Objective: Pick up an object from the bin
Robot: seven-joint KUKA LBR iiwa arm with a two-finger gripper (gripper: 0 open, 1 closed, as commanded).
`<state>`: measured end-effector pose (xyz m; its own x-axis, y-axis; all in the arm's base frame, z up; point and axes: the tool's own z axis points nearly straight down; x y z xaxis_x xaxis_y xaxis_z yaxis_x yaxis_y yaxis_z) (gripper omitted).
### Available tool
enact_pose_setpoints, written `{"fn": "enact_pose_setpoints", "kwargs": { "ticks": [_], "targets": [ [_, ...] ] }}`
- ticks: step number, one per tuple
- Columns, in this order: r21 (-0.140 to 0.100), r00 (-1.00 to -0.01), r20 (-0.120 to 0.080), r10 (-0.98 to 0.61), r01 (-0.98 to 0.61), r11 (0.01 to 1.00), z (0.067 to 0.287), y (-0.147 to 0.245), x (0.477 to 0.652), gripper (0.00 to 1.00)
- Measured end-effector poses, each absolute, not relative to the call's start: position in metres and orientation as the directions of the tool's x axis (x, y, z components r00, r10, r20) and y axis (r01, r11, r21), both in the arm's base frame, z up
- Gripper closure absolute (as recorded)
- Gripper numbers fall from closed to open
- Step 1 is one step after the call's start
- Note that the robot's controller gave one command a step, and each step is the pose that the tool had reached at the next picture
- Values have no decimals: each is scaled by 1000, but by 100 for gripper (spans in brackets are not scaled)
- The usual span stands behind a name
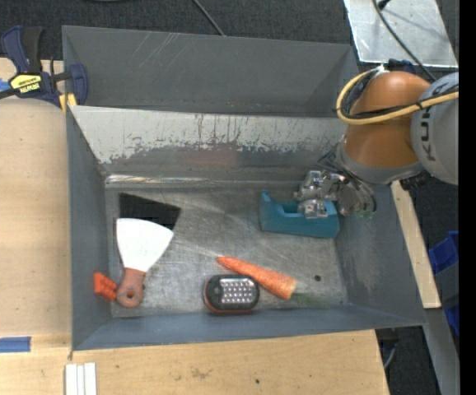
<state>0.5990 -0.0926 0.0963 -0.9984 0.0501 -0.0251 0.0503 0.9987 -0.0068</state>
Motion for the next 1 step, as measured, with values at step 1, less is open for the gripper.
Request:
{"fn": "enact_pose_setpoints", "kwargs": {
  "ticks": [1],
  "targets": [
    [-5, -998, -22, 50, 51, 999, 98, -93, 598, 100]
  ]
}}
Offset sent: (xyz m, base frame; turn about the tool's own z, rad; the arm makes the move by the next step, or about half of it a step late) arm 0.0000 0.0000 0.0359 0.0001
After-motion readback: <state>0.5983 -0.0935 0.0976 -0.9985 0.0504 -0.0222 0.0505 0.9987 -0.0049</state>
